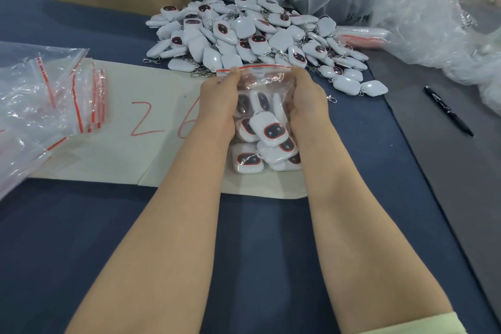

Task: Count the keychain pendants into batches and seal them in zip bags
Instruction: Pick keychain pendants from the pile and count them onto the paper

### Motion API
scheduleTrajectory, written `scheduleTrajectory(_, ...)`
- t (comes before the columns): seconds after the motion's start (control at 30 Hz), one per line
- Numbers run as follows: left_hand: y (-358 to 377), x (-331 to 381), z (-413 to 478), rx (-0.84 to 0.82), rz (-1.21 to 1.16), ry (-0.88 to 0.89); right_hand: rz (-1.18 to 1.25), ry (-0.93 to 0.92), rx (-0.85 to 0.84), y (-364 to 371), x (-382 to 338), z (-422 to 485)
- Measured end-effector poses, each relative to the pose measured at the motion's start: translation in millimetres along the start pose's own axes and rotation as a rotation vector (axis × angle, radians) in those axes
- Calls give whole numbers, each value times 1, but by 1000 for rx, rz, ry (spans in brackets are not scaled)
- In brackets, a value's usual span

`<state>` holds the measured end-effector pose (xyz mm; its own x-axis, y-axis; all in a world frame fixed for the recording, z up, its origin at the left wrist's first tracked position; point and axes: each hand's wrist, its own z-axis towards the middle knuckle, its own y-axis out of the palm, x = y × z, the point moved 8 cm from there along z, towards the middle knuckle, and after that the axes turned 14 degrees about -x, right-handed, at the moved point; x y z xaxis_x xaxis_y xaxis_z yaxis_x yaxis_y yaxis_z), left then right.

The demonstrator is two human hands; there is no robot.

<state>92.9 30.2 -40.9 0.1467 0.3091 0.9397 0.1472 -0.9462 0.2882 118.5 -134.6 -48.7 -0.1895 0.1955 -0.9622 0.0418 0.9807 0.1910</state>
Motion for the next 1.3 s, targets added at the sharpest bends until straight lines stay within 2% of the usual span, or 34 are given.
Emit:
scheduleTrajectory(0.1, 2, -1, 1, -25, 8, 7, -45, 29, -99, 10, -2, -3)
scheduleTrajectory(0.2, 10, 1, 1, -126, 7, 36, 47, 6, -247, 24, -3, -8)
scheduleTrajectory(0.27, 14, 2, 0, -174, -9, 66, 59, -17, -288, 29, -5, -10)
scheduleTrajectory(0.47, 14, 1, 2, -197, -31, 79, 15, -10, -273, 28, -6, -12)
scheduleTrajectory(0.73, 11, 3, 1, -114, -28, 116, 16, 0, -297, 29, -6, -15)
scheduleTrajectory(0.97, 9, 3, -2, -92, -44, 109, -7, -32, -237, 28, -8, -16)
scheduleTrajectory(1.3, -16, 8, -6, 169, -22, 147, 3, -71, -38, 15, -11, -15)
